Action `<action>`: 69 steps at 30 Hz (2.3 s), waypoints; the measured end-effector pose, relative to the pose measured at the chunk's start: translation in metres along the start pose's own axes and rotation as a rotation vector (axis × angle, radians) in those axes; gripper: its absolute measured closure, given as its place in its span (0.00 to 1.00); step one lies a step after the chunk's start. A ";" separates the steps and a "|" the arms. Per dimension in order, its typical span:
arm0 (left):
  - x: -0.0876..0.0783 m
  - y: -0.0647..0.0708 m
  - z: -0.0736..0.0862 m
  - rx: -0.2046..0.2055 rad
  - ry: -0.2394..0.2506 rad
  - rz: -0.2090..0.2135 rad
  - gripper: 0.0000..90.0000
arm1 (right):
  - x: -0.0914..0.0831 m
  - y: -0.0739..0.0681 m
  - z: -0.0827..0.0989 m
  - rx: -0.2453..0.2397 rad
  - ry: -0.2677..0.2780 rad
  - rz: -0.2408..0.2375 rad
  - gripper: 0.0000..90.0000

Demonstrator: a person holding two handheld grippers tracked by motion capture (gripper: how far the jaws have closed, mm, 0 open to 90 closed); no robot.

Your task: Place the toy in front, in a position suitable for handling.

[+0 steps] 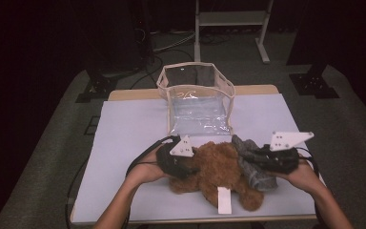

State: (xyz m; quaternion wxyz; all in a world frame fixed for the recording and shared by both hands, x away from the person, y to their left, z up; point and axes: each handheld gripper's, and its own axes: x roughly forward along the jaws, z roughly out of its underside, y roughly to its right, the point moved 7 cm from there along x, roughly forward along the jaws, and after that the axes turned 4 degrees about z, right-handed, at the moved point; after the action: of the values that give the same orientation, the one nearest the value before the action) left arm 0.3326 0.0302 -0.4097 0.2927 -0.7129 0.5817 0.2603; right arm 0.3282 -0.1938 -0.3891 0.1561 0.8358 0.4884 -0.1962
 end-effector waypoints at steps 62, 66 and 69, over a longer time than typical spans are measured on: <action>0.011 0.019 -0.013 0.026 0.059 0.081 0.41 | 0.011 -0.017 -0.007 -0.079 -0.121 -0.100 0.89; 0.020 0.031 -0.008 0.053 0.038 0.136 0.51 | 0.007 -0.034 -0.005 -0.109 -0.115 -0.129 0.89; 0.022 0.036 -0.007 0.056 0.040 0.148 0.53 | 0.004 -0.032 -0.009 -0.120 -0.107 -0.118 0.89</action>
State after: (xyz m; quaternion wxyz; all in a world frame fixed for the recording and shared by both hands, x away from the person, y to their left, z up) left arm 0.3017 0.0050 -0.4245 0.2809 -0.6647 0.6454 0.2505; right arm 0.3033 -0.1720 -0.3857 0.2198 0.7830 0.5387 -0.2201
